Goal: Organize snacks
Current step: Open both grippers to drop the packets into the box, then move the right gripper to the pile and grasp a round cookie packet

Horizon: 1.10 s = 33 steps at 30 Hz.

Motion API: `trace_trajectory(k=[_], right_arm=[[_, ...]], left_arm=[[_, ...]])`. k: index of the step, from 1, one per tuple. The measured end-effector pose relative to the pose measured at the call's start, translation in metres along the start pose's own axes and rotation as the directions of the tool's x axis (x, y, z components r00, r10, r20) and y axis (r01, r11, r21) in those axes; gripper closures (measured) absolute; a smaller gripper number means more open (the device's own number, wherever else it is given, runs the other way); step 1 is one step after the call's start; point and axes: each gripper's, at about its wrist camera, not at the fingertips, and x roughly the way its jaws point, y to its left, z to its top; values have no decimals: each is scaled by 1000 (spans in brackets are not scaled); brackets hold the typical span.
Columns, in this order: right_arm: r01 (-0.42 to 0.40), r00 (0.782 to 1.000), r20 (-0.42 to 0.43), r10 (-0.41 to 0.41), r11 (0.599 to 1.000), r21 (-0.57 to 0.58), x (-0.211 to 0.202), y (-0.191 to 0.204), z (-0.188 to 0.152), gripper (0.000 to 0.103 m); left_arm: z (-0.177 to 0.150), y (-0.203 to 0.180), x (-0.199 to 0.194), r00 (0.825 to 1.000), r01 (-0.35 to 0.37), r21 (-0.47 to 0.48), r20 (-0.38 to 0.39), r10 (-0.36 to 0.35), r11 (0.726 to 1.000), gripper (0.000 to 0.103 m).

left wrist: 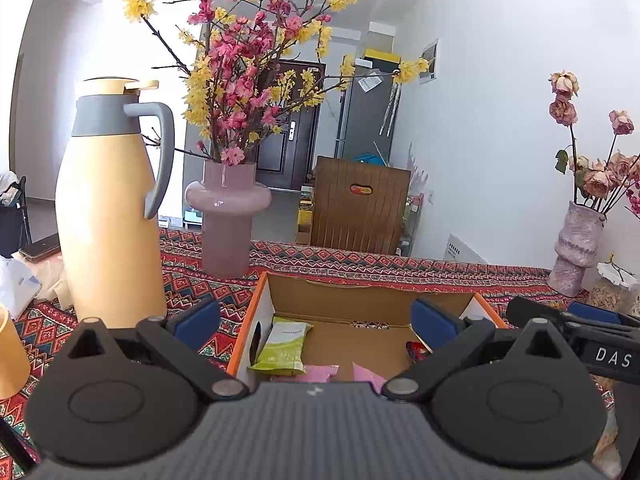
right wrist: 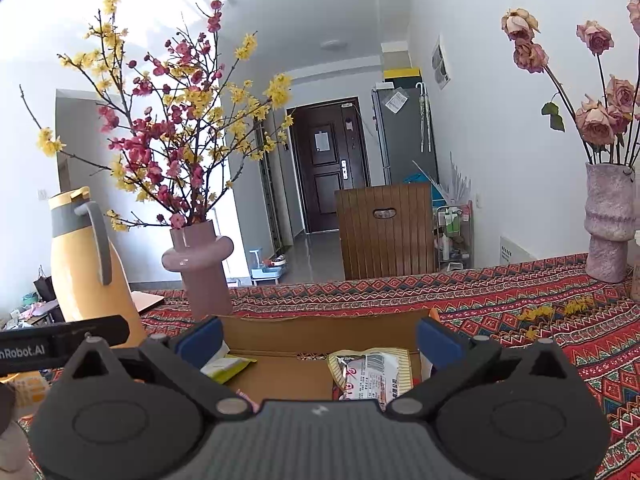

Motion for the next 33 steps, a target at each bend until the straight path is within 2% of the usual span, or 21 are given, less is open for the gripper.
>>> trace_trajectory(k=[8, 11, 18, 23, 29, 33], right_arm=[[30, 998, -48, -31, 999, -25, -26, -6, -22, 0], [47, 996, -79, -49, 998, -31, -34, -11, -35, 0], [100, 982, -155, -104, 994, -32, -44, -26, -64, 0], [147, 971, -193, -142, 989, 14, -47, -43, -83, 0], [181, 961, -218, -170, 983, 32, -40, -52, -100, 0], [166, 965, -207, -160, 986, 11, -36, -48, -104, 0]], left_arm=[[-21, 16, -13, 998, -19, 18, -52, 20, 1000, 0], [-34, 27, -11, 994, -42, 15, -97, 43, 999, 0], [-57, 47, -12, 982, -83, -8, -171, 81, 996, 0], [-75, 54, -8, 975, -87, -11, -205, 83, 996, 0], [-91, 55, 0, 976, -99, -3, -197, 97, 995, 0], [-92, 60, 1, 977, -99, -26, -194, 92, 995, 0]])
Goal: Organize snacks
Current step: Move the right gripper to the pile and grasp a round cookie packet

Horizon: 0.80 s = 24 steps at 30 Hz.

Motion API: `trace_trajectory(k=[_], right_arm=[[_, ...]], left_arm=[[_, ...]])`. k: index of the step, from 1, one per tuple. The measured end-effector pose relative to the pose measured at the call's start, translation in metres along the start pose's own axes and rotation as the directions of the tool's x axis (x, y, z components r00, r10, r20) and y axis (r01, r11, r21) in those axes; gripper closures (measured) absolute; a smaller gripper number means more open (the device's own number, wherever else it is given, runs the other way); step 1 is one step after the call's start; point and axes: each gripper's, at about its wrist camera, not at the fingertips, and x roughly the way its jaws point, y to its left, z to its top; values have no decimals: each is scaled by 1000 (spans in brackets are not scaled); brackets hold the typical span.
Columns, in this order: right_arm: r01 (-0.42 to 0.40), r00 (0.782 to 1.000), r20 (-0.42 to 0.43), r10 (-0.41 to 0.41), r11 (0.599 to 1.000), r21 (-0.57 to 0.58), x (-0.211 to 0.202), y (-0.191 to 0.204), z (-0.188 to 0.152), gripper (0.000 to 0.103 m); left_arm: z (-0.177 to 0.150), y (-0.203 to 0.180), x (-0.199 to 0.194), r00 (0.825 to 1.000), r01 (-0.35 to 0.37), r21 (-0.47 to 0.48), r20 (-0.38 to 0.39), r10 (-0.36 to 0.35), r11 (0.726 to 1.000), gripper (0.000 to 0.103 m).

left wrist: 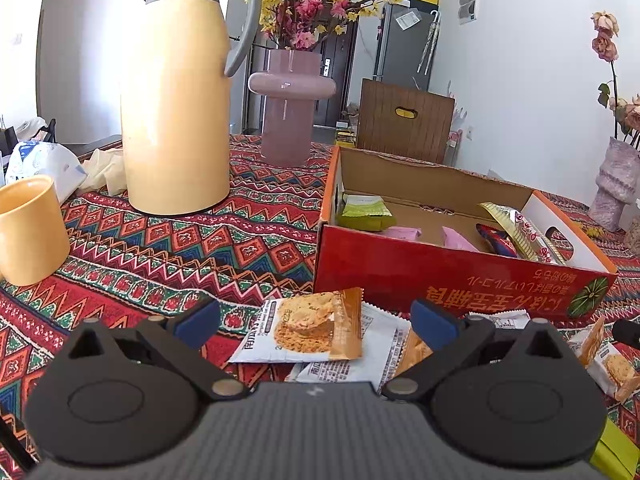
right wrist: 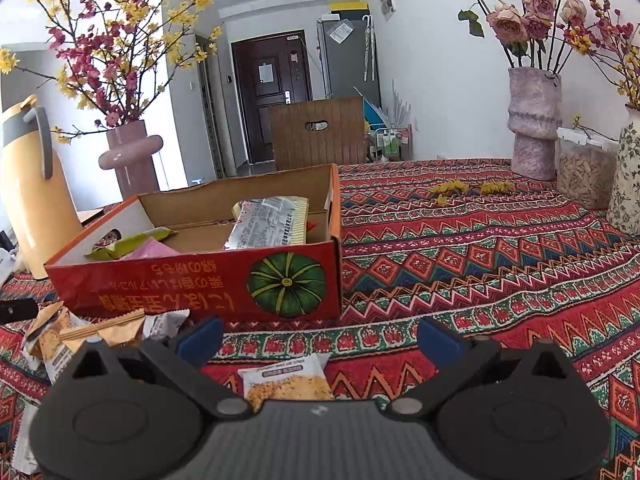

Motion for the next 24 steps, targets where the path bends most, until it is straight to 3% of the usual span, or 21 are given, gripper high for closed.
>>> trace_trajectory(k=[12, 17, 24], right_arm=[[44, 998, 40, -44, 999, -4, -1, 1, -1, 0], [32, 999, -23, -33, 999, -18, 3, 1, -1, 0], [13, 988, -151, -33, 991, -130, 8, 2, -6, 0]], left_arm=[[-1, -1, 2, 1000, -10, -2, -8, 10, 1000, 0], [-1, -1, 3, 1000, -8, -3, -9, 8, 1000, 0], [-1, 0, 3, 1000, -5, -10, -14, 5, 1000, 0]])
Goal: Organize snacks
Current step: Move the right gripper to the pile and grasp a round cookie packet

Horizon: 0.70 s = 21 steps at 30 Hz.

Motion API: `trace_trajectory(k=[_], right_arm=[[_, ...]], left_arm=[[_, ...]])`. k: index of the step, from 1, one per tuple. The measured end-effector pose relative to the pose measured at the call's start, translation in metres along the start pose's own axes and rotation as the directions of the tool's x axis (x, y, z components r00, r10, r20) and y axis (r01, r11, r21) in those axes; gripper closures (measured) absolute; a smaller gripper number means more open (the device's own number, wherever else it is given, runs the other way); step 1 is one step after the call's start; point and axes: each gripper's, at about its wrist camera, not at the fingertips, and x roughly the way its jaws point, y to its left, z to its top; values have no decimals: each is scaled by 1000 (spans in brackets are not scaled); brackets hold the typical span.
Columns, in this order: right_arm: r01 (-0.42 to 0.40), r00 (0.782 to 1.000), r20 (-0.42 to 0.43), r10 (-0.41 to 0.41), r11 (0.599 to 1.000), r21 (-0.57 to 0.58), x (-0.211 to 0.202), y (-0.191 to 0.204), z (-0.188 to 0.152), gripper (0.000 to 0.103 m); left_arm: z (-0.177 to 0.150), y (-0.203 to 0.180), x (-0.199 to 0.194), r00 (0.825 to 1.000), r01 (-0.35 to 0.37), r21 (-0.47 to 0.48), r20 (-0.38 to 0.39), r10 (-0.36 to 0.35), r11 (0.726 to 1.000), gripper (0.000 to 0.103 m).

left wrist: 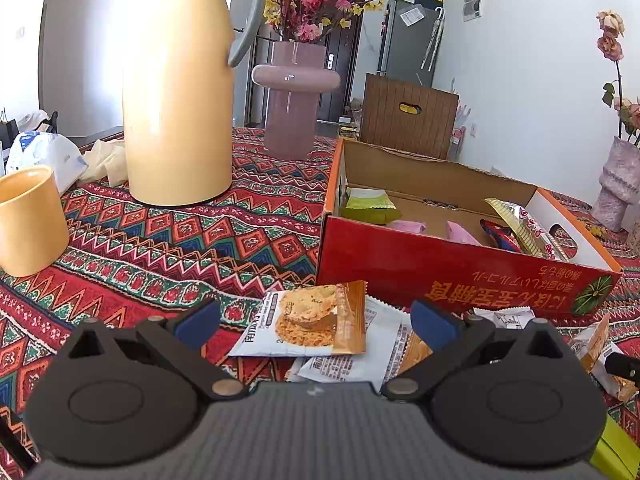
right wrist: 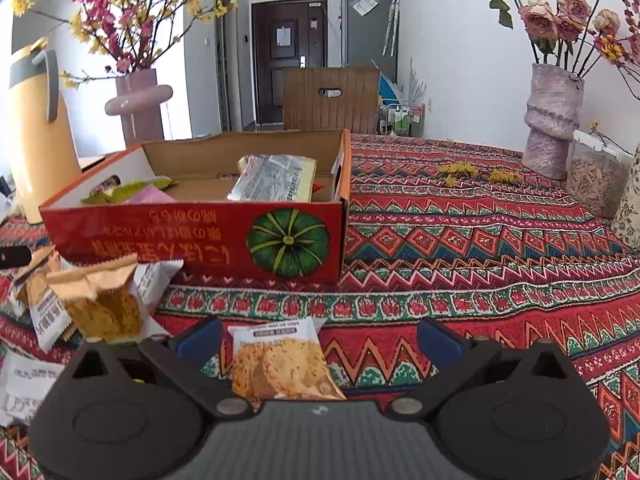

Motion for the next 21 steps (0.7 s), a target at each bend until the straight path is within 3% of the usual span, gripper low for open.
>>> trace_trajectory(k=[7, 21], right_arm=[[-7, 996, -90, 7, 1000, 2, 14, -5, -5, 0], [-15, 996, -86, 16, 1000, 15, 20, 0, -2, 1]], left_arm=[[0, 0, 0, 1000, -4, -4, 0, 4, 1000, 0], [-1, 2, -2, 1000, -8, -14, 4, 8, 1000, 0]])
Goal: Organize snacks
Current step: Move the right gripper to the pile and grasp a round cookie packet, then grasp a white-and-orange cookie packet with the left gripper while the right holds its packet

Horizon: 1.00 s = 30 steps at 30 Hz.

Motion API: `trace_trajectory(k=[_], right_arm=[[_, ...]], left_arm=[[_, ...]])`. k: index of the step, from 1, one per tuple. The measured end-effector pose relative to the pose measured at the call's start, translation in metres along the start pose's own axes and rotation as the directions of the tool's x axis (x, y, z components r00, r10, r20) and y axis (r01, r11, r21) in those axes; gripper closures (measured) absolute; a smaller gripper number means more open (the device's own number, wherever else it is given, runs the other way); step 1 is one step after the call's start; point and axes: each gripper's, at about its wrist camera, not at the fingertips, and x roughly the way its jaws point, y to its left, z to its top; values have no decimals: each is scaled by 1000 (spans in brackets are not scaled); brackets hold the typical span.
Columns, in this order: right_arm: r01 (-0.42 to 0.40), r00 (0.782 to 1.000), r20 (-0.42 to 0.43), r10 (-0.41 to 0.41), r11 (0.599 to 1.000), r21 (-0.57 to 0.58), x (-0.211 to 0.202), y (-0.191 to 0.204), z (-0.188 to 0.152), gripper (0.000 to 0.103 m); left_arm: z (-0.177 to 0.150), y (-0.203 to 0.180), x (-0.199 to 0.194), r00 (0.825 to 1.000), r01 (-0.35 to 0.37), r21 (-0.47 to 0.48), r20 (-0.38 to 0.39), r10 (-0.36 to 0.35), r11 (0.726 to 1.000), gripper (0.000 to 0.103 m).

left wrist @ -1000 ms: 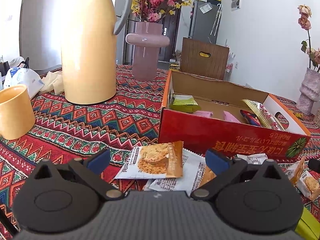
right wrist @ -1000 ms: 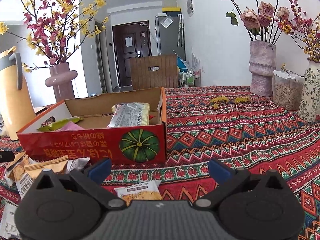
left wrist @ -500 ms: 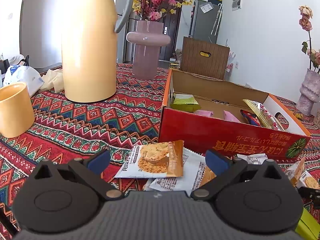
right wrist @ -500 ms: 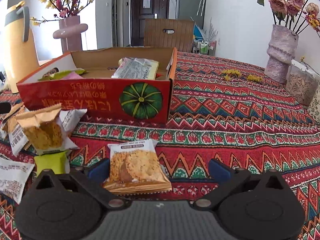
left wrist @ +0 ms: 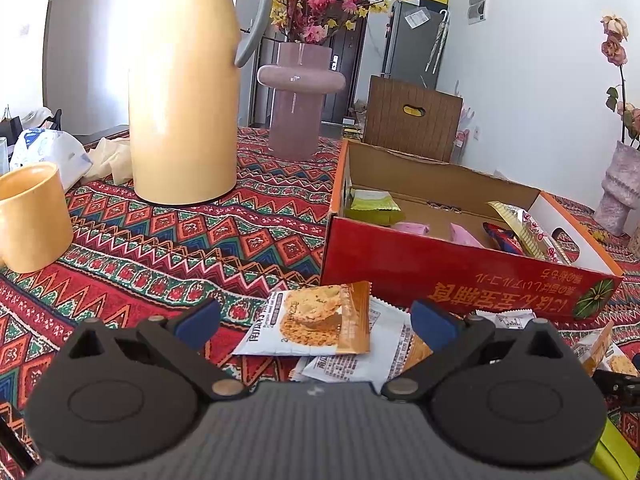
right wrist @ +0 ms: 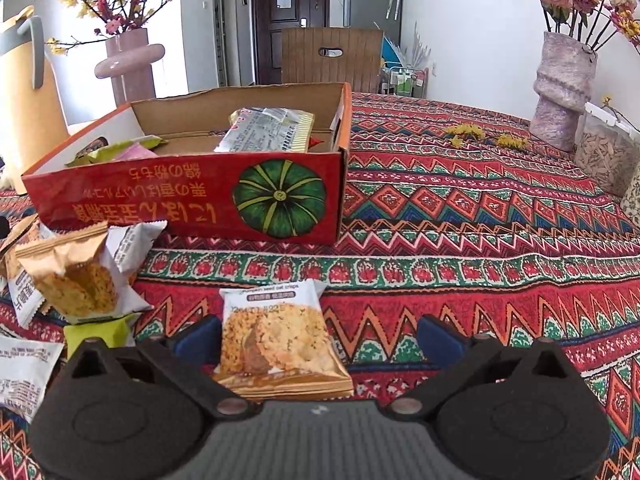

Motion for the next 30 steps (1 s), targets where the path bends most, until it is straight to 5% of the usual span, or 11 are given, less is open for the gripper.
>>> trace_trajectory(k=[5, 9, 20, 30], right_arm=[[-21, 999, 39, 22, 1000, -14, -6, 5, -3, 21], [-38, 996, 78, 39, 999, -14, -12, 7, -5, 59], [-51, 982, 184, 33, 994, 95, -24, -7, -8, 63], [-77, 975, 217, 44, 986, 147, -28, -16, -10, 63]], left_arm=[[0, 0, 0, 1000, 0, 1, 3, 0, 1000, 0], [0, 0, 0, 1000, -3, 1, 1, 3, 1000, 0], [1, -1, 3, 1000, -24, 3, -19, 24, 1000, 0], [23, 10, 20, 989, -16, -8, -149, 14, 1000, 0]])
